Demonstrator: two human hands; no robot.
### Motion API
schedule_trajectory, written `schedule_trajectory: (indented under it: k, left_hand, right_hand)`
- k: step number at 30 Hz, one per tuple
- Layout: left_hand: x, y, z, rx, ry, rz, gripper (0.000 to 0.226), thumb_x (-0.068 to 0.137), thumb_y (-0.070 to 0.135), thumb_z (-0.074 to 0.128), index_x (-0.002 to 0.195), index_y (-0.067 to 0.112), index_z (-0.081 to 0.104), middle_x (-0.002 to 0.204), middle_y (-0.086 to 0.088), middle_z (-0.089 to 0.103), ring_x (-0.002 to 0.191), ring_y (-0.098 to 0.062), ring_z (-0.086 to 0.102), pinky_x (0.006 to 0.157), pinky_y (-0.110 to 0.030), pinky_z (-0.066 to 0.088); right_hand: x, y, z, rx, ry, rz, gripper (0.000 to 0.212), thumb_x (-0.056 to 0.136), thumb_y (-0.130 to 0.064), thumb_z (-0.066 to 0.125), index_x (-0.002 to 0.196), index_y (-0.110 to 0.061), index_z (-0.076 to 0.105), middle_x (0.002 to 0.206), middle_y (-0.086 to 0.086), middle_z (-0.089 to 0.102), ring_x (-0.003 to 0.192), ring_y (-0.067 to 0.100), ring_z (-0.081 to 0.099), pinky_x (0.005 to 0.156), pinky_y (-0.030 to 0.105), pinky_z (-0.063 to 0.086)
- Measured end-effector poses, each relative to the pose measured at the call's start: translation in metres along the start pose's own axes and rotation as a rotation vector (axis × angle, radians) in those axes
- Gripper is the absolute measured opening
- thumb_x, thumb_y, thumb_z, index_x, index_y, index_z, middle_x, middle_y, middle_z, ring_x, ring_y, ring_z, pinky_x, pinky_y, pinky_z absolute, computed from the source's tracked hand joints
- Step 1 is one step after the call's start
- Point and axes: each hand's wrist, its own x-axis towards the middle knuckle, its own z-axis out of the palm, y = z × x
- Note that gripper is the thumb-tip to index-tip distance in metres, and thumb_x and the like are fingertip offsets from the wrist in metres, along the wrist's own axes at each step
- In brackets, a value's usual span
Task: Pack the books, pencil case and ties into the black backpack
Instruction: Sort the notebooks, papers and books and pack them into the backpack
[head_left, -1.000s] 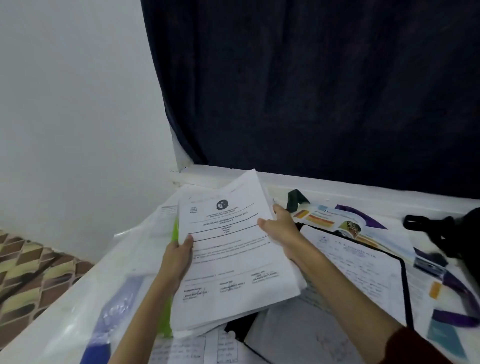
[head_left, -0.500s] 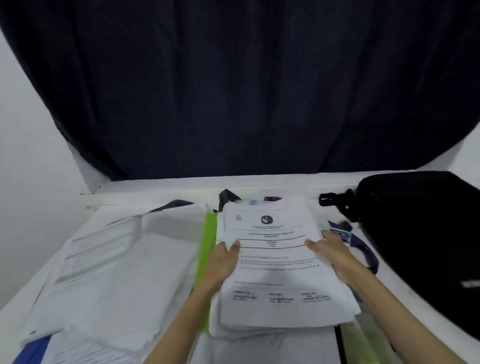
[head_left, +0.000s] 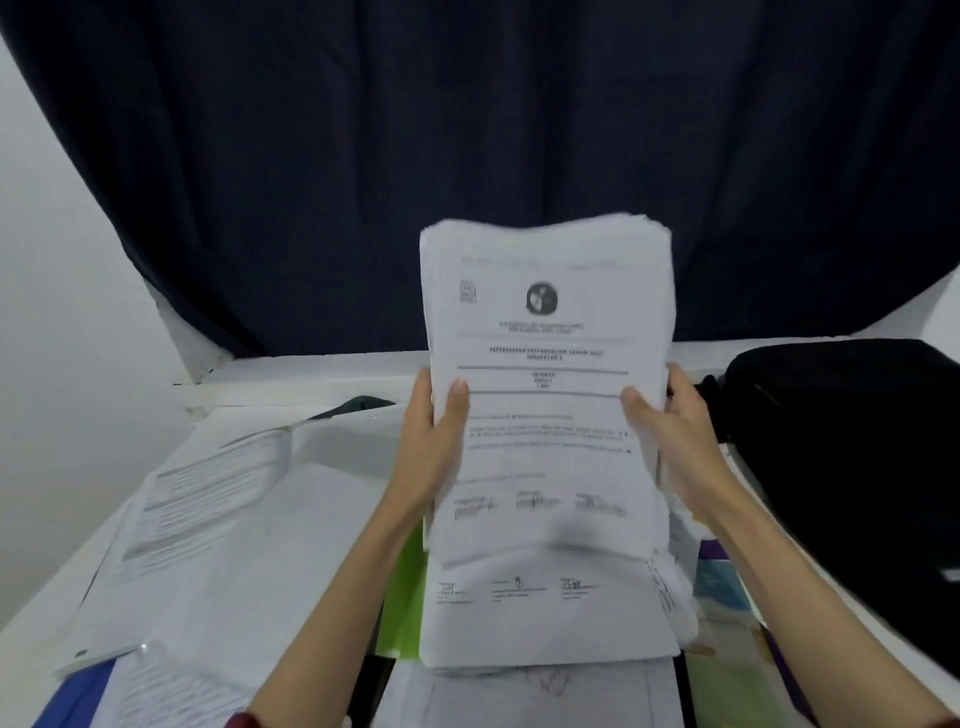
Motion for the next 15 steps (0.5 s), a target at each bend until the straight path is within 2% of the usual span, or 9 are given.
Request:
schedule_trajectory:
  k: [2, 5, 7, 9, 12, 15]
  left_hand:
    - [0.006, 0.014, -0.001, -0.03, -0.025, 0.058, 0.021, 0.098, 0.028, 0.046, 0.118, 0.034, 0.047, 0.113, 0.019, 0.062, 0.099, 0.008, 0.061, 0.075, -0.01, 0.049]
    - [0.009, 0.0, -0.004, -0.036, -0.029, 0.046, 0.038, 0.091, 0.036, 0.053, 0.126, 0.022, 0.052, 0.116, 0.009, 0.066, 0.106, -0.004, 0.064, 0.087, -0.022, 0.053]
    - [0.006, -0.018, -0.004, -0.041, 0.007, 0.01, 0.04, 0.09, 0.047, 0.055, 0.121, 0.023, 0.058, 0.111, 0.01, 0.07, 0.107, -0.009, 0.064, 0.088, -0.024, 0.053]
    - [0.003, -0.028, -0.001, -0.026, 0.093, -0.013, 0.039, 0.084, 0.06, 0.056, 0.11, 0.033, 0.062, 0.105, 0.018, 0.071, 0.105, -0.005, 0.064, 0.085, -0.019, 0.051]
    - [0.006, -0.032, 0.003, 0.024, 0.183, -0.044, 0.055, 0.073, 0.07, 0.052, 0.111, 0.032, 0.062, 0.104, 0.017, 0.07, 0.102, 0.0, 0.063, 0.087, -0.022, 0.05]
    - [0.006, -0.031, 0.006, 0.056, 0.213, -0.026, 0.056, 0.075, 0.07, 0.054, 0.11, 0.027, 0.061, 0.099, 0.015, 0.069, 0.094, 0.005, 0.063, 0.078, -0.016, 0.049]
  right_hand:
    - [0.007, -0.007, 0.002, 0.012, -0.009, -0.071, 0.028, 0.098, -0.015, 0.048, 0.124, -0.025, 0.048, 0.118, -0.01, 0.064, 0.107, 0.003, 0.061, 0.088, 0.021, 0.051]
    - [0.005, 0.004, 0.0, 0.027, -0.052, -0.062, 0.038, 0.098, -0.025, 0.048, 0.136, -0.023, 0.042, 0.123, -0.011, 0.062, 0.111, 0.002, 0.059, 0.086, 0.016, 0.05]
    - [-0.002, 0.015, 0.0, 0.02, -0.083, -0.017, 0.045, 0.093, -0.038, 0.05, 0.134, -0.021, 0.046, 0.121, -0.007, 0.065, 0.112, 0.009, 0.061, 0.09, 0.025, 0.051]
    - [-0.002, 0.022, 0.002, -0.022, -0.094, 0.004, 0.054, 0.089, -0.049, 0.048, 0.134, -0.022, 0.047, 0.122, -0.006, 0.064, 0.113, 0.011, 0.061, 0.099, 0.035, 0.048]
    - [0.0, 0.025, 0.01, -0.095, -0.037, -0.009, 0.068, 0.084, -0.063, 0.045, 0.14, -0.025, 0.038, 0.129, -0.011, 0.058, 0.12, 0.01, 0.054, 0.107, 0.038, 0.04]
    - [0.0, 0.027, 0.017, -0.125, 0.085, -0.051, 0.055, 0.091, -0.052, 0.044, 0.136, -0.022, 0.038, 0.123, -0.009, 0.058, 0.116, 0.012, 0.054, 0.105, 0.037, 0.041]
